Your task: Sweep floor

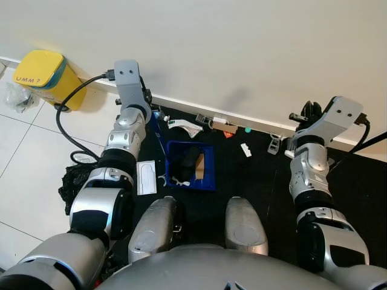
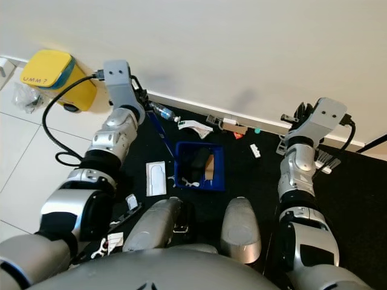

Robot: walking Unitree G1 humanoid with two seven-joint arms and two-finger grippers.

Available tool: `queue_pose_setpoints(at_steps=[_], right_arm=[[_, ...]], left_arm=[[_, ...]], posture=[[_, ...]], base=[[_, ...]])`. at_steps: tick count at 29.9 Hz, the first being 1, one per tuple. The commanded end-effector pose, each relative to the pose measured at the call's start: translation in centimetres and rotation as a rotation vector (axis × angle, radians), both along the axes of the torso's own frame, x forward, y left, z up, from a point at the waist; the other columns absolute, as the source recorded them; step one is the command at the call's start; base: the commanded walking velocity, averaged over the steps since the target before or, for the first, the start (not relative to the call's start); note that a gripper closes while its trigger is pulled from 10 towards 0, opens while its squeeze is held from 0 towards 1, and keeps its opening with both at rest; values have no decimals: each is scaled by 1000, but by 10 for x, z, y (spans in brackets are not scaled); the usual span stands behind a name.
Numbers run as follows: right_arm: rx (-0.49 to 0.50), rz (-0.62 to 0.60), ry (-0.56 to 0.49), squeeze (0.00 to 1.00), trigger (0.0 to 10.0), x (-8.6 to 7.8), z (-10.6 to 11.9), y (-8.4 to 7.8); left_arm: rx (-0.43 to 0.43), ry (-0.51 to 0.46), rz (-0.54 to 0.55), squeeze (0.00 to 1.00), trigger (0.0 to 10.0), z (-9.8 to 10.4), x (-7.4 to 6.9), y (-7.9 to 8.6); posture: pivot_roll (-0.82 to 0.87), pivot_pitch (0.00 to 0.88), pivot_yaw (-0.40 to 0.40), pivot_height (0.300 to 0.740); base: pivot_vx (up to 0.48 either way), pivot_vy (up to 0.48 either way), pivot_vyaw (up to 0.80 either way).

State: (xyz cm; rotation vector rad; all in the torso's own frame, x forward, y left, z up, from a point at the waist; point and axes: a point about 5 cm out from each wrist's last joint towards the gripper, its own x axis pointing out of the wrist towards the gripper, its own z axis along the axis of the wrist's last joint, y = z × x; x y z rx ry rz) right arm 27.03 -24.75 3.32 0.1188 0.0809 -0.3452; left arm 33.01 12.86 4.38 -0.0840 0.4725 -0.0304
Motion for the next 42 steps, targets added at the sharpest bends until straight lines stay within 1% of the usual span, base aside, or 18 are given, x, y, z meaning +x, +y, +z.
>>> queue_pose_setpoints(at_steps=[1,3,7,8,10,12,17,19,21,22,26,27,29,30,32,34,39,42], right_arm=[[-2,24,5,0,10000,3,0,7],[-1,25,6,0,10000,4,0,7],[1,26,4,0,10000,6,1,7],[1,26,4,0,10000,6,1,7],[3,27,2,0,10000,7,2,8],[4,29,2,0,10000,7,1,9],[12,28,9,0,10000,6,-1,11],[30,41,56,0,10000,3,-11,15],[31,62,81,0,10000,1,-16,19],[23,116,113,0,10000,0,-22,28],[16,191,118,0,10000,2,-23,40],[23,270,115,0,10000,4,-23,53],[28,304,114,0,10000,5,-24,58],[36,370,128,0,10000,5,-26,67],[36,428,154,0,10000,4,-30,74],[8,453,175,0,10000,2,-33,77],[8,468,213,0,10000,-4,-41,80],[6,475,223,0,10000,-6,-43,81]], left_arm=[[62,20,-4,0,10000,-6,-2,9],[55,24,-7,0,10000,-9,-4,8],[63,94,-33,0,10000,-33,-21,4],[63,94,-33,0,10000,-33,-21,4],[-19,143,-62,0,10000,-45,-32,1],[-53,160,-89,0,10000,-49,-36,-2],[-75,143,-174,0,10000,-52,-40,-6],[-27,120,-270,0,10000,-55,-46,-10],[-14,117,-295,0,10000,-57,-48,-11],[-14,122,-319,0,10000,-61,-52,-12],[-16,126,-337,0,10000,-64,-56,-10],[1,119,-364,0,10000,-67,-61,-6],[12,114,-380,0,10000,-68,-64,-5],[69,85,-427,0,10000,-70,-68,-2],[92,78,-466,0,10000,-72,-73,0],[97,80,-478,0,10000,-75,-77,2],[150,94,-514,0,10000,-81,-86,7],[150,96,-514,0,10000,-82,-88,7]], posture=[[-33,0,73,740],[-31,0,73,740],[-33,0,74,740],[-33,0,74,740],[-41,0,76,740],[-40,0,75,740],[-43,0,74,740],[-43,0,71,740],[-43,0,71,740],[-42,0,71,740],[-44,0,71,740],[-44,0,71,740],[-44,0,71,740],[-41,0,64,740],[-30,0,54,740],[-24,0,50,740],[-15,0,37,740],[-11,0,28,740]], base=[[0,0,0],[0,0,0],[0,0,0],[0,0,0],[0,0,0],[0,0,0],[0,0,0],[0,0,0],[0,0,0],[0,0,0],[0,0,0],[0,0,0],[0,0,0],[0,0,0],[0,0,0],[0,0,0],[0,0,0],[0,0,0]])
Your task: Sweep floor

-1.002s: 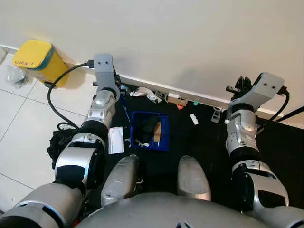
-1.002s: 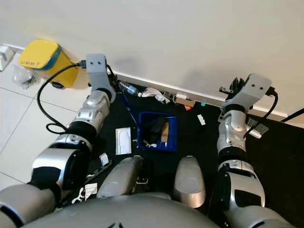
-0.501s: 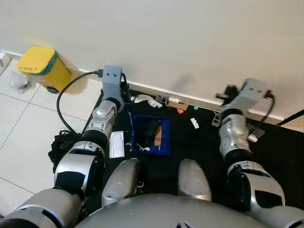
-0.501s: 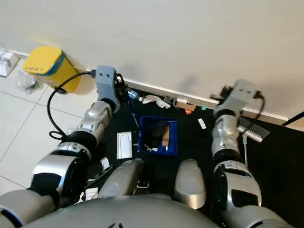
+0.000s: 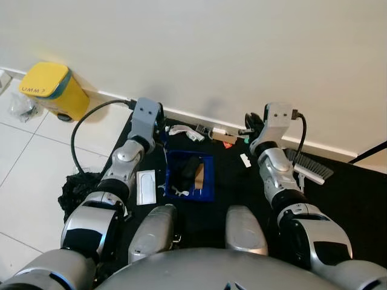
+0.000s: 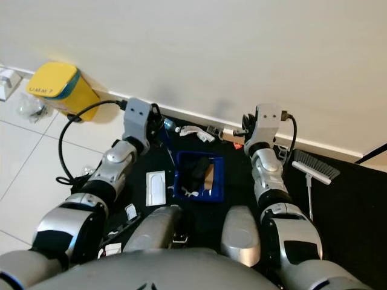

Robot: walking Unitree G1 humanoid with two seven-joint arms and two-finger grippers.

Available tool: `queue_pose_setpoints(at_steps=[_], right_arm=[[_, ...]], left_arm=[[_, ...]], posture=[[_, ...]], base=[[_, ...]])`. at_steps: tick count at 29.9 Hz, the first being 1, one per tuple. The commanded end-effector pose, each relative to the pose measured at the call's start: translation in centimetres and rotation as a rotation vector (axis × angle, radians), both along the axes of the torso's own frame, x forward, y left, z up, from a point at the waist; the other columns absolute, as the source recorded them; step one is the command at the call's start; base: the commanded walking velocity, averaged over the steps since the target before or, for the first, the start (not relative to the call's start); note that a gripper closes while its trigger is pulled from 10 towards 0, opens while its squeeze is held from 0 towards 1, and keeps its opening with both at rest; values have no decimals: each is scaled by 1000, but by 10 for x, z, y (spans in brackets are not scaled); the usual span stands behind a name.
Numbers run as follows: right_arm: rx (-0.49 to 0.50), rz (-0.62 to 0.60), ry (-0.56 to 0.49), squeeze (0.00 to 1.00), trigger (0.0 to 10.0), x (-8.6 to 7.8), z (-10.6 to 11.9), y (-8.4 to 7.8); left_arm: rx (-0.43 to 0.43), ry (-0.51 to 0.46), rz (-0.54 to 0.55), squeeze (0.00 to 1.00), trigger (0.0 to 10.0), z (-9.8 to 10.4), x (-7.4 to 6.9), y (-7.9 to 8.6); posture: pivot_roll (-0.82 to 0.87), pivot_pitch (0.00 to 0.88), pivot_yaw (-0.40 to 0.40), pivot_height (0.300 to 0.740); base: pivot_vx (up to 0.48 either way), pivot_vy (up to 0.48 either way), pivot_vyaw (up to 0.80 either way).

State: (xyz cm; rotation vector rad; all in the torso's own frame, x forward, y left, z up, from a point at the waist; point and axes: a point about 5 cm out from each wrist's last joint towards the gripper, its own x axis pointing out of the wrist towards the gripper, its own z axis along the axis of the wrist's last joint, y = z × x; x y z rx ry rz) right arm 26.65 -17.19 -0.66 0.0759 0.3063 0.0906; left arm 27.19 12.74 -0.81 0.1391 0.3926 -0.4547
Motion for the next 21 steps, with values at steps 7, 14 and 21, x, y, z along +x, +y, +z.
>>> queue_pose_setpoints(at_steps=[7,14,21], right_arm=[[-5,37,23,0,10000,-5,-5,4],[-1,17,11,0,10000,-5,-4,-1],[-25,-55,-27,0,10000,-3,1,-14]], left_arm=[[84,165,-40,0,10000,-31,-31,9],[92,158,-39,0,10000,-32,-32,10],[95,158,-31,0,10000,-32,-32,11]], posture=[[-18,0,29,740],[-16,0,31,740],[-20,0,35,740]], base=[[0,0,0],[0,0,0],[0,0,0]])
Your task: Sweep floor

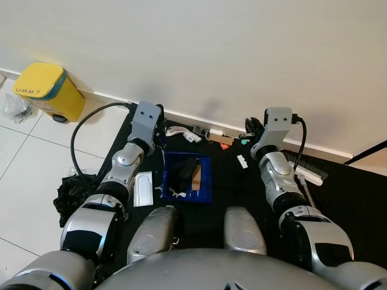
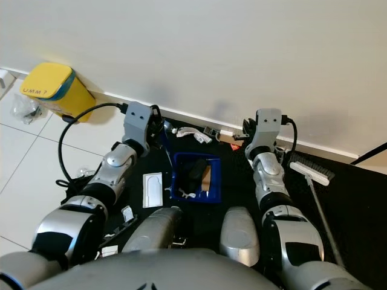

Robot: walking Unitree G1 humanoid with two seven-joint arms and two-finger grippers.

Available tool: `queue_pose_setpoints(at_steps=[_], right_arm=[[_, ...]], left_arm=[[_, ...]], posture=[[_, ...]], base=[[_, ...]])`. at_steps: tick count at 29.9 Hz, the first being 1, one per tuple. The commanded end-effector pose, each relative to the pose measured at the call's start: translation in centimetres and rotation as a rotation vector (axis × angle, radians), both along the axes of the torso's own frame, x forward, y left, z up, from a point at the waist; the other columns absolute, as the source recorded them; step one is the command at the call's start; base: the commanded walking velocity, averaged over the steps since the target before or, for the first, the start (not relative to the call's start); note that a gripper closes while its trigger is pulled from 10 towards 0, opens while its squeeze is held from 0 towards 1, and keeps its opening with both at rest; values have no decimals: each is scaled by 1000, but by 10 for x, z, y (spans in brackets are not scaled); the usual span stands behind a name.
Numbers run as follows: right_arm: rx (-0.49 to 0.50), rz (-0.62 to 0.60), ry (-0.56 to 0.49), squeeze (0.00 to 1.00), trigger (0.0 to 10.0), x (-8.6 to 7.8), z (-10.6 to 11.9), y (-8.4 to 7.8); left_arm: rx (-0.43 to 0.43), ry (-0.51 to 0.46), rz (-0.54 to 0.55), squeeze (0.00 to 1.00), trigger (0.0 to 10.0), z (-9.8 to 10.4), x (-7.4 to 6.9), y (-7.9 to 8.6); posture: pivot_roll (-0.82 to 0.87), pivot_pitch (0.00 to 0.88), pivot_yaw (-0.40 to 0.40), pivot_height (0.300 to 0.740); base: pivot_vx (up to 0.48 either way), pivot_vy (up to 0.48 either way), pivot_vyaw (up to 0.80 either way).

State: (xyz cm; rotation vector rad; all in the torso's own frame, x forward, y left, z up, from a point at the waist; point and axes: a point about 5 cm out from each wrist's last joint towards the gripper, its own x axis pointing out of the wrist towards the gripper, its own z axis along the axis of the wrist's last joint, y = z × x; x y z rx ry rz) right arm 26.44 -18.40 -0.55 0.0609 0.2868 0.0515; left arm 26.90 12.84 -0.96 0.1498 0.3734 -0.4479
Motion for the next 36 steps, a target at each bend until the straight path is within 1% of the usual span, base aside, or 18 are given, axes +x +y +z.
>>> queue_pose_setpoints(at_steps=[1,3,7,36], right_arm=[[-5,-35,-12,0,10000,-1,1,-4],[-6,-58,-19,0,10000,0,2,-8],[-9,-63,-26,0,10000,1,3,-10],[-6,-68,-32,0,10000,3,5,-7]], left_arm=[[89,181,-33,0,10000,-31,-29,10],[91,181,-30,0,10000,-31,-29,11],[95,182,-27,0,10000,-31,-29,11],[100,178,-23,0,10000,-29,-24,11]], posture=[[-20,0,35,740],[-23,0,37,740],[-23,0,37,740],[-24,0,45,740]], base=[[0,0,0],[0,0,0],[0,0,0],[0,0,0]])
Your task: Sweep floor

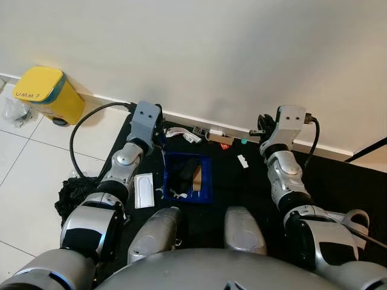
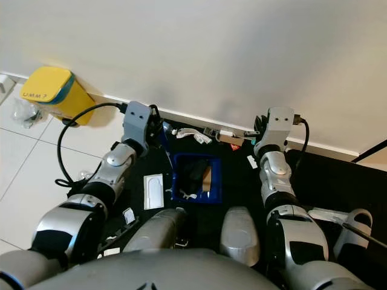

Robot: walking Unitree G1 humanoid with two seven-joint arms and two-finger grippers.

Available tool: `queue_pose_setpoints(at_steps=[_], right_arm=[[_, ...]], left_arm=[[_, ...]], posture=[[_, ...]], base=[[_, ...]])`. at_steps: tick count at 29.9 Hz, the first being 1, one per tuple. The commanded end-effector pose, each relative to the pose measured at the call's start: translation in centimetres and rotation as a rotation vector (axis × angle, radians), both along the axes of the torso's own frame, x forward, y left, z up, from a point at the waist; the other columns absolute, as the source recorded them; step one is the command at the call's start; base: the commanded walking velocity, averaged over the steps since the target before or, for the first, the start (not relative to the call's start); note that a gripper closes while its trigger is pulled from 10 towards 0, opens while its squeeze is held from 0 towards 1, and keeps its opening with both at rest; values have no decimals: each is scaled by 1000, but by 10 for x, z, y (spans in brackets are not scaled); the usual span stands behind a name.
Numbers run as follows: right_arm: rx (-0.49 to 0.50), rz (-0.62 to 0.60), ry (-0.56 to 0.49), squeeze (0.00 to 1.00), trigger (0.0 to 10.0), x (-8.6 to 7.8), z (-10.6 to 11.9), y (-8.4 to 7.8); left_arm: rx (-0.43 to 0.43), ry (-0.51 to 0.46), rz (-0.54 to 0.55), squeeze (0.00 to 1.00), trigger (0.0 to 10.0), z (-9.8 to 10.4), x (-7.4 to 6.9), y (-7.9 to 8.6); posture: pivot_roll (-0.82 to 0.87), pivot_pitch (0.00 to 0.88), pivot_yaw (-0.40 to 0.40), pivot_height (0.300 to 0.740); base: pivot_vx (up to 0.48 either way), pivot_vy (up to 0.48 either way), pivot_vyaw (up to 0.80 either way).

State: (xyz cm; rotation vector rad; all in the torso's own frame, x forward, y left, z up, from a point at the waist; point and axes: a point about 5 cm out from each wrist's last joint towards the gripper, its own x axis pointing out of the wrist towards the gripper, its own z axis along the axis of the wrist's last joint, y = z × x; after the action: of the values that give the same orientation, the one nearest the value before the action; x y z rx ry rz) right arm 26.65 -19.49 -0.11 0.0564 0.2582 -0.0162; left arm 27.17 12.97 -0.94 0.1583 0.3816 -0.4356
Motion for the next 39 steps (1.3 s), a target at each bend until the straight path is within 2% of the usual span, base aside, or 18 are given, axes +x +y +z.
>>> queue_pose_setpoints(at_steps=[1,17,20,27,33,39], right_arm=[[8,-1,-4,0,10000,1,0,4],[5,-6,-2,0,10000,0,0,3],[-41,-6,-3,0,10000,2,2,-3],[-66,-23,-29,0,10000,7,9,-9],[-121,-173,-10,0,10000,5,9,-26],[-180,-389,-8,0,10000,-3,10,-50]], left_arm=[[87,173,-34,0,10000,-29,-27,9],[87,170,-38,0,10000,-27,-25,8],[87,170,-36,0,10000,-28,-25,8],[89,171,-38,0,10000,-28,-25,8],[88,170,-36,0,10000,-27,-25,8],[90,171,-37,0,10000,-28,-25,8]], posture=[[-24,0,46,740],[-25,0,46,740],[-25,0,46,740],[-25,0,47,740],[-21,0,43,740],[-20,0,44,740]], base=[[0,0,0],[0,0,0],[0,0,0],[0,0,0],[0,0,0],[0,0,0]])
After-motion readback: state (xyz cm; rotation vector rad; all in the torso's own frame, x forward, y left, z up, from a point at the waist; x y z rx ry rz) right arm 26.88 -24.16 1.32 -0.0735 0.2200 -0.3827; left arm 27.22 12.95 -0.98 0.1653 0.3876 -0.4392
